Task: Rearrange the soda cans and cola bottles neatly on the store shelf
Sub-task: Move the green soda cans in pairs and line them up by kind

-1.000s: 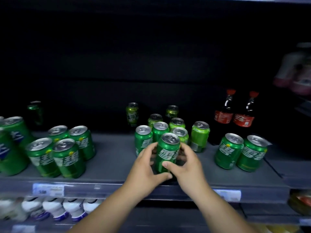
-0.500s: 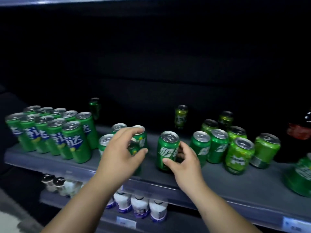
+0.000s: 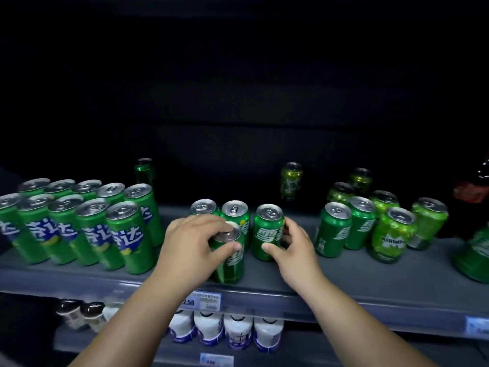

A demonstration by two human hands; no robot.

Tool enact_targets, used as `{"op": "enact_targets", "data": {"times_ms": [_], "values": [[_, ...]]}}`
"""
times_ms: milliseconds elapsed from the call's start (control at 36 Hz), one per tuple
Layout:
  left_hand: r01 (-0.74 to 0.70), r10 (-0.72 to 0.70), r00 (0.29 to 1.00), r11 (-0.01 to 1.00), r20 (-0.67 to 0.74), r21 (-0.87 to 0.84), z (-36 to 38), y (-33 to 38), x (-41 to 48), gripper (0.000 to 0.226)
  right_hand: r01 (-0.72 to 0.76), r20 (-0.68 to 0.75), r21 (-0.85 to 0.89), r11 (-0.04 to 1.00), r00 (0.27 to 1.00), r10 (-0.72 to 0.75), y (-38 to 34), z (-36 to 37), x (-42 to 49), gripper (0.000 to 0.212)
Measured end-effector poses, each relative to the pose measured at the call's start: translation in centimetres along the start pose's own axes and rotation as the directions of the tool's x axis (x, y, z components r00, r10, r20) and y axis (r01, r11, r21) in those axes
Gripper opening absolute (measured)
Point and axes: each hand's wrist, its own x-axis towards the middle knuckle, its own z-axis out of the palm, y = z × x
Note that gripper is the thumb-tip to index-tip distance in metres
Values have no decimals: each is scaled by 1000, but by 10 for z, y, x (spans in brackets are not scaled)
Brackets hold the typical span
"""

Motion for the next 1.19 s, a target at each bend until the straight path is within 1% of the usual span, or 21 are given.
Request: {"op": "enact_targets", "data": {"times_ms": [111, 306, 361, 417, 444, 472, 556, 611, 667, 694, 750, 833, 861, 917, 972, 1028, 1139, 1194], "values": [[5, -5, 1000, 1000, 6, -26, 2, -4, -3, 40, 0, 13, 10, 1000, 1000, 0, 5, 7, 7, 80], [-28, 29, 999, 999, 16, -20, 0, -7, -2, 39, 6, 14, 42, 999, 1000, -7, 1, 8, 8, 70], [-32, 33, 999, 999, 21, -24, -1, -6, -1, 41, -8, 19, 60, 998, 1000, 7, 1, 5, 7, 75], [-35, 35, 999, 999, 17, -41, -3, -5, 0, 41, -37, 0, 89, 995, 999, 37, 2, 1, 3, 83], [-40, 41, 999, 998, 13, -51, -3, -3, 0, 41, -47, -24, 103, 994, 998, 49, 3, -2, 0, 84], [-53, 54, 999, 996, 8, -66, -3, 0, 1, 41, -46, -56, 116, 992, 997, 53, 4, -7, -4, 81], [-125, 121, 992, 982, -34, -145, -1, 14, 1, 39, -21, -188, 166, 986, 981, 52, 8, -26, -19, 56], [-175, 164, 984, 960, -68, -220, 2, 30, 1, 37, 16, -321, 176, 984, 946, 42, 11, -42, -28, 43], [-199, 186, 980, 928, -70, -314, 6, 48, 0, 34, 48, -449, 156, 987, 893, 27, 16, -60, -33, 40], [-196, 189, 980, 912, -54, -361, 10, 58, 0, 34, 52, -486, 153, 987, 873, 30, 19, -69, -34, 41], [-161, 183, 983, 886, 8, -434, 20, 75, 0, 35, 28, -496, 159, 987, 867, 55, 23, -82, -32, 47], [-64, 151, 978, 871, 142, -488, 42, 96, 1, 38, -33, -390, 151, 988, 916, 91, 29, -89, -23, 63], [-20, 134, 972, 865, 194, -501, 51, 101, 3, 39, -32, -340, 162, 986, 936, 86, 30, -89, -21, 67], [85, 89, 949, 850, 302, -519, 71, 107, 9, 49, -28, -268, 176, 984, 960, 76, 35, -87, -19, 71], [201, 23, 921, 826, 388, -527, 88, 112, 16, 58, -46, -261, 154, 987, 962, 85, 40, -87, -20, 71], [264, -24, 909, 807, 417, -528, 103, 115, 22, 62, -67, -266, 131, 989, 959, 100, 44, -93, -23, 69], [302, -94, 913, 808, 396, -506, 126, 120, 32, 67, -89, -282, 123, 988, 952, 121, 56, -110, -23, 71], [330, -135, 910, 810, 393, -485, 136, 121, 35, 79, -106, -286, 124, 987, 948, 138, 62, -121, -21, 72]]}}
